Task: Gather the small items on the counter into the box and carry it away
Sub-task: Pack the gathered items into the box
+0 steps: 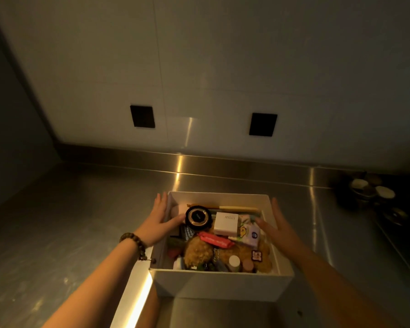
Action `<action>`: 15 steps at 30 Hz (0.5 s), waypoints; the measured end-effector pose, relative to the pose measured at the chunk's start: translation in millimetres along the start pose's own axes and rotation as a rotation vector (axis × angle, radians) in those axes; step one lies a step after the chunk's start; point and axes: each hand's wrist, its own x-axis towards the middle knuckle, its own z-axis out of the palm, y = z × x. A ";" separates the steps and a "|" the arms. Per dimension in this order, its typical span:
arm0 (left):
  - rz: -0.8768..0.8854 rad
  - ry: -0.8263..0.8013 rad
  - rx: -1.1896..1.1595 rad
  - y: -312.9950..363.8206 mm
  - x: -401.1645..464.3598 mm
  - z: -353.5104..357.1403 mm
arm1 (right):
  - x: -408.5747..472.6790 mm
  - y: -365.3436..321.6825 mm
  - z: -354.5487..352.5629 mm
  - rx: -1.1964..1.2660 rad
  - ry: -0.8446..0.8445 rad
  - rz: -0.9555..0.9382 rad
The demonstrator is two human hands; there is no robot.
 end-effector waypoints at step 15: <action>-0.026 -0.044 -0.635 -12.7 -12.8 17.5 | -7.6 2.6 5.6 0.508 -0.039 0.193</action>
